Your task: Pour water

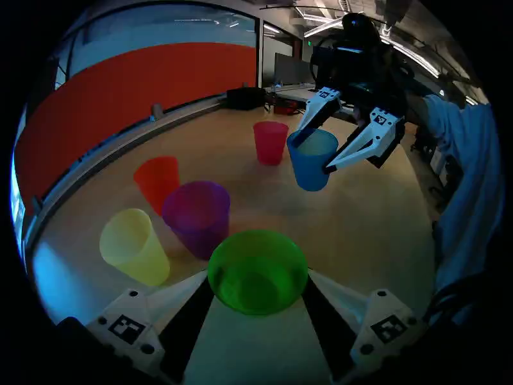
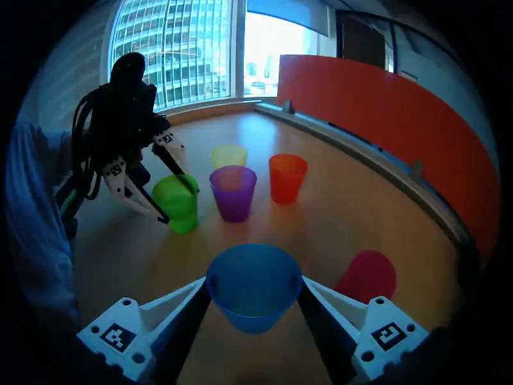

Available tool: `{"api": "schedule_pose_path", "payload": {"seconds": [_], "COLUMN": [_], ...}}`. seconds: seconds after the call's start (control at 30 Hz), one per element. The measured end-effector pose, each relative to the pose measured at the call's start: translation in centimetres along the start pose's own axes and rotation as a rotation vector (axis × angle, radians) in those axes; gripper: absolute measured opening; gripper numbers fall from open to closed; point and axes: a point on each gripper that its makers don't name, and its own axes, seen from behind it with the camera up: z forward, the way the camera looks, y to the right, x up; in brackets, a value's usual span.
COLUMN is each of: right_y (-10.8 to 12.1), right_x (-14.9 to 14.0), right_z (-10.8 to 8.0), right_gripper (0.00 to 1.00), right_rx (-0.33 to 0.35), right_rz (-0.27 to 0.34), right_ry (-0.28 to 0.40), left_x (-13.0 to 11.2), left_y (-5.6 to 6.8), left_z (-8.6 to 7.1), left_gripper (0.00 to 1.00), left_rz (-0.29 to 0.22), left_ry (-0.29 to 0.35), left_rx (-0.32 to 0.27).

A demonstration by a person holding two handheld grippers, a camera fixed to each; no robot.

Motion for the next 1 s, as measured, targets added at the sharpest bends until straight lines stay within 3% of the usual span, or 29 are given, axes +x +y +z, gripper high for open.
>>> {"api": "schedule_pose_path", "payload": {"seconds": [0.37, 0.5, 1.0], "right_y": [-0.5, -0.7, -1.7], "right_x": [0.1, 0.1, -1.1], "right_z": [0.0, 0.0, 1.2], "right_gripper": [0.92, 0.92, 0.92], "right_rx": [0.002, 0.003, 0.012], "right_rz": [-0.008, -0.009, 0.002], "right_ry": [-0.001, -0.002, -0.003], "left_x": [-0.4, -0.3, -1.4], "left_y": [0.1, 0.1, -0.5], "left_z": [-0.2, -0.3, -1.5], "left_gripper": [0.87, 0.98, 0.98], "left_rz": [-0.001, -0.004, -0.017], "left_ry": [-0.004, -0.010, -0.029], "left_rx": [-0.005, -0.005, 0.035]}}
